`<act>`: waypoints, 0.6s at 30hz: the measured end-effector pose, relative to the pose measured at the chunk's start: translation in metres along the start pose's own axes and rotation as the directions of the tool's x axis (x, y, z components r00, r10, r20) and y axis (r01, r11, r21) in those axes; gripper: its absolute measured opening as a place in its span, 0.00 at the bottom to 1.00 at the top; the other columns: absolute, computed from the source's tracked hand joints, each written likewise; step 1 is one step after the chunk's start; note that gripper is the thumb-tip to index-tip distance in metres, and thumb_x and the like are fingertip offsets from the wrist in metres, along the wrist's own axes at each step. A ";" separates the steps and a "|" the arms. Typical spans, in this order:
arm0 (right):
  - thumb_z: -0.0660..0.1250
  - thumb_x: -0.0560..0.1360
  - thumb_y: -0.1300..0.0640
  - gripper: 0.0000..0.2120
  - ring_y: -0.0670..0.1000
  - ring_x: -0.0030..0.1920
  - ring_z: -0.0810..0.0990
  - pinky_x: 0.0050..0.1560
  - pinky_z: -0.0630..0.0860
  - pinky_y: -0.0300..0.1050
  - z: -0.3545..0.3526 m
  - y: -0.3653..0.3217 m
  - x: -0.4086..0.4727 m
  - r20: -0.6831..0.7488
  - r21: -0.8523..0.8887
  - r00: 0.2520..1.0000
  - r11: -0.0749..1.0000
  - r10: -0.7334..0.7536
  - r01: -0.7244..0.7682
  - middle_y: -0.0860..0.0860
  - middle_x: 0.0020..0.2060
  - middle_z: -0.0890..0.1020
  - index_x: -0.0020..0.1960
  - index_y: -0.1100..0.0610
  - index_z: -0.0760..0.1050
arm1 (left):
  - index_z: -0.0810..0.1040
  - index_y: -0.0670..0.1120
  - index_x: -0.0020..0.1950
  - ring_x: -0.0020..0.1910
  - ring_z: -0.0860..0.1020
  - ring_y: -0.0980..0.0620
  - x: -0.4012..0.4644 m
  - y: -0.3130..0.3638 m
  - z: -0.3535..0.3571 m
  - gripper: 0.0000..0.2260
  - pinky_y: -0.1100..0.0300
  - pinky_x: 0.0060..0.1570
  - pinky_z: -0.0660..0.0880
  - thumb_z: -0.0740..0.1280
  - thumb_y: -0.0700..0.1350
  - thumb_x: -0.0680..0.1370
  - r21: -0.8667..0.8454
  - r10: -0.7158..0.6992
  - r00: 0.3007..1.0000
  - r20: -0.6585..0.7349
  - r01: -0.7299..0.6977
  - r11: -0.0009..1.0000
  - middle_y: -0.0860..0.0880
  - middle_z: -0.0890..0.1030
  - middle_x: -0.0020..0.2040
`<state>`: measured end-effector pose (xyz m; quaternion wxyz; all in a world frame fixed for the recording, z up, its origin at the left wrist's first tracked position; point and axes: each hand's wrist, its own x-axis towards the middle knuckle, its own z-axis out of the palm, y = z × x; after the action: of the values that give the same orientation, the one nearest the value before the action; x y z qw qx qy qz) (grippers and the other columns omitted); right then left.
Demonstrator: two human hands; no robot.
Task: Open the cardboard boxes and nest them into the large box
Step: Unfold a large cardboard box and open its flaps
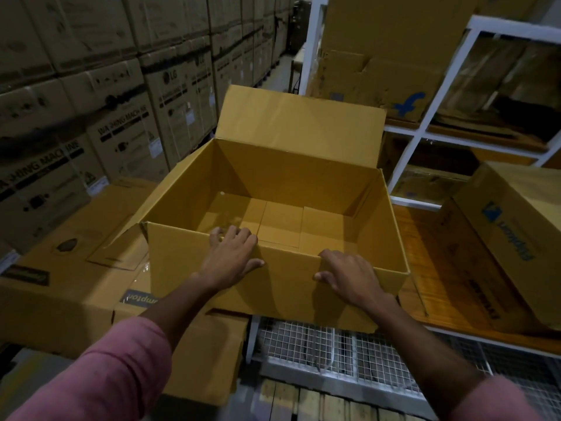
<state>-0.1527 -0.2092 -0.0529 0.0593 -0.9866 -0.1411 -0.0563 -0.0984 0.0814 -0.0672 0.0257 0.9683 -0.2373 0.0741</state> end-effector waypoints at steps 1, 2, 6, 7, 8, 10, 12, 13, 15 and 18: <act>0.66 0.79 0.41 0.19 0.51 0.48 0.81 0.48 0.77 0.48 0.000 0.001 -0.001 0.008 0.002 1.000 1.000 -0.005 0.005 0.50 0.54 0.83 0.64 0.51 0.72 | 0.70 0.51 0.65 0.68 0.68 0.47 -0.002 0.001 0.000 0.25 0.37 0.72 0.58 0.54 0.68 0.80 0.007 -0.005 1.000 0.001 0.005 1.000 0.49 0.73 0.66; 0.65 0.80 0.41 0.19 0.51 0.50 0.80 0.50 0.77 0.48 0.000 0.002 -0.002 0.024 0.002 1.000 1.000 -0.012 0.012 0.50 0.56 0.82 0.66 0.50 0.72 | 0.70 0.51 0.65 0.67 0.68 0.47 -0.003 0.002 0.001 0.26 0.37 0.72 0.57 0.52 0.69 0.80 0.013 -0.016 1.000 -0.001 0.016 1.000 0.49 0.73 0.65; 0.52 0.84 0.38 0.25 0.53 0.61 0.77 0.59 0.74 0.53 -0.005 0.004 -0.007 0.049 0.072 0.999 0.997 -0.001 -0.003 0.50 0.64 0.78 0.73 0.51 0.68 | 0.73 0.51 0.65 0.70 0.68 0.47 -0.003 0.017 -0.002 0.36 0.36 0.73 0.55 0.39 0.73 0.78 -0.024 -0.054 0.998 -0.040 0.053 0.998 0.49 0.74 0.68; 0.50 0.84 0.37 0.26 0.53 0.65 0.75 0.62 0.73 0.54 -0.007 0.004 -0.006 0.029 0.093 0.999 0.995 0.024 -0.026 0.51 0.66 0.77 0.74 0.51 0.67 | 0.73 0.51 0.66 0.73 0.66 0.47 0.001 0.024 -0.005 0.37 0.35 0.74 0.53 0.38 0.73 0.78 -0.027 -0.050 0.998 -0.048 0.049 0.998 0.49 0.73 0.70; 0.48 0.84 0.37 0.28 0.54 0.68 0.73 0.64 0.70 0.55 -0.009 0.004 -0.005 0.001 0.097 0.999 0.994 0.053 -0.052 0.51 0.69 0.75 0.75 0.51 0.66 | 0.73 0.51 0.69 0.75 0.64 0.46 0.006 0.031 -0.008 0.37 0.34 0.74 0.51 0.38 0.72 0.78 -0.022 -0.048 0.997 -0.057 0.047 0.999 0.48 0.71 0.73; 0.45 0.82 0.35 0.31 0.55 0.73 0.67 0.69 0.65 0.57 -0.014 0.004 -0.003 -0.046 0.081 0.992 0.990 0.118 -0.114 0.52 0.74 0.70 0.77 0.51 0.63 | 0.70 0.51 0.73 0.79 0.57 0.44 0.017 0.048 -0.016 0.36 0.33 0.75 0.48 0.40 0.71 0.79 -0.017 -0.049 0.996 -0.074 0.048 0.999 0.47 0.66 0.78; 0.42 0.80 0.32 0.35 0.56 0.78 0.61 0.74 0.60 0.59 -0.020 0.007 -0.001 -0.091 0.068 0.982 0.984 0.168 -0.162 0.54 0.78 0.65 0.79 0.52 0.60 | 0.66 0.50 0.76 0.81 0.52 0.42 0.031 0.065 -0.024 0.35 0.32 0.75 0.46 0.41 0.70 0.80 -0.021 -0.032 0.995 -0.099 0.030 0.999 0.45 0.61 0.81; 0.41 0.80 0.32 0.36 0.56 0.79 0.58 0.75 0.58 0.59 -0.024 0.010 -0.002 -0.118 0.056 0.976 0.982 0.185 -0.179 0.54 0.79 0.62 0.80 0.52 0.58 | 0.65 0.50 0.77 0.81 0.51 0.42 0.037 0.074 -0.028 0.35 0.32 0.75 0.45 0.41 0.69 0.80 -0.021 -0.017 0.993 -0.116 0.015 1.000 0.45 0.59 0.81; 0.43 0.81 0.32 0.36 0.56 0.81 0.53 0.78 0.53 0.59 -0.033 0.020 -0.005 -0.179 0.037 0.959 0.976 0.218 -0.215 0.55 0.81 0.59 0.81 0.52 0.56 | 0.62 0.49 0.78 0.81 0.48 0.41 0.051 0.092 -0.035 0.34 0.32 0.74 0.45 0.44 0.69 0.81 -0.019 0.014 0.991 -0.135 -0.016 1.000 0.45 0.56 0.82; 0.45 0.80 0.32 0.36 0.56 0.82 0.49 0.78 0.49 0.60 -0.049 0.040 -0.014 -0.236 0.029 0.926 0.955 0.293 -0.294 0.54 0.82 0.56 0.81 0.52 0.56 | 0.59 0.50 0.80 0.81 0.47 0.41 0.070 0.121 -0.041 0.33 0.32 0.74 0.45 0.46 0.68 0.81 -0.033 0.046 0.989 -0.138 -0.051 0.998 0.44 0.53 0.83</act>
<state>-0.1595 -0.2576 -0.0109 0.0801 -0.9829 0.0164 -0.1652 -0.0991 -0.0544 -0.0140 0.0576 0.9542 -0.2596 0.1371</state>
